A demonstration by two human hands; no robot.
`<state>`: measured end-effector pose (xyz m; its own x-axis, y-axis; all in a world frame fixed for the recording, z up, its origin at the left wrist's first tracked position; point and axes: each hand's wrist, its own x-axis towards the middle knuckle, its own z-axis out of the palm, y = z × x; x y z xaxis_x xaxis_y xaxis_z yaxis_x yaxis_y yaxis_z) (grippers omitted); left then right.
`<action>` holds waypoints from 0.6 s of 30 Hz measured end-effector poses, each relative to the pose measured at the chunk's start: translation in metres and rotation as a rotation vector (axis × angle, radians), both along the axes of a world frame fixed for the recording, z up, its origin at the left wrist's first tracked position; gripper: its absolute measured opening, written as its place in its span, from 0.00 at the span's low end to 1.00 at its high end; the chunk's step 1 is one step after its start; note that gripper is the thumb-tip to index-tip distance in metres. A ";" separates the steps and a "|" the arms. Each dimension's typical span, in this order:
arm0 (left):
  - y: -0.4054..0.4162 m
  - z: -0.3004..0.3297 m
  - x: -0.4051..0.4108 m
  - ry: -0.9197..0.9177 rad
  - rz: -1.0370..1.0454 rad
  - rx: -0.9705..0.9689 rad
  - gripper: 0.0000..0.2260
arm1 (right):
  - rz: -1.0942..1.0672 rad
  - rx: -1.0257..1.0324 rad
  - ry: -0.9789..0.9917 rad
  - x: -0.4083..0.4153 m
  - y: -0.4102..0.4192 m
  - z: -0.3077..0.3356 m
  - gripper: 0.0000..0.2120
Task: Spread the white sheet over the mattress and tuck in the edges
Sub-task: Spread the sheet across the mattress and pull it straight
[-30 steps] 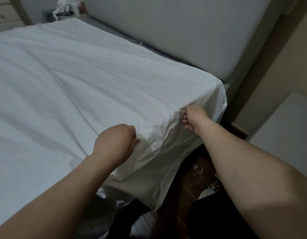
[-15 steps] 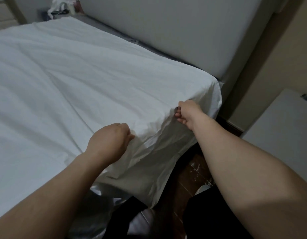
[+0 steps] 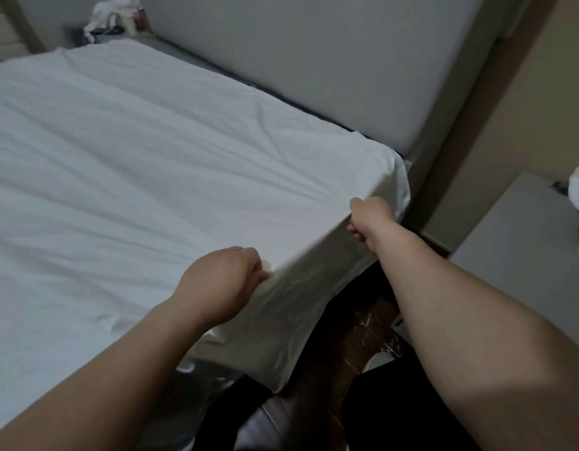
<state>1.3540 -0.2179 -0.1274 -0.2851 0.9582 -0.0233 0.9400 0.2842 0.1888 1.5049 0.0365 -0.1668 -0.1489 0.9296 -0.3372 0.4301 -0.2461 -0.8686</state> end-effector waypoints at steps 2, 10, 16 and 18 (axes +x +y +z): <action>0.001 -0.001 0.004 -0.004 -0.024 -0.012 0.15 | -0.022 0.021 -0.035 0.003 -0.003 -0.004 0.10; -0.005 0.001 -0.002 -0.200 -0.039 -0.014 0.09 | 0.150 -0.287 -0.309 0.010 -0.021 -0.042 0.12; -0.006 -0.013 -0.016 -0.045 0.152 0.143 0.16 | -0.033 -0.124 0.078 -0.021 -0.012 -0.005 0.22; -0.005 -0.015 -0.016 0.014 0.143 0.112 0.13 | 0.039 -0.194 0.091 -0.034 -0.018 -0.005 0.22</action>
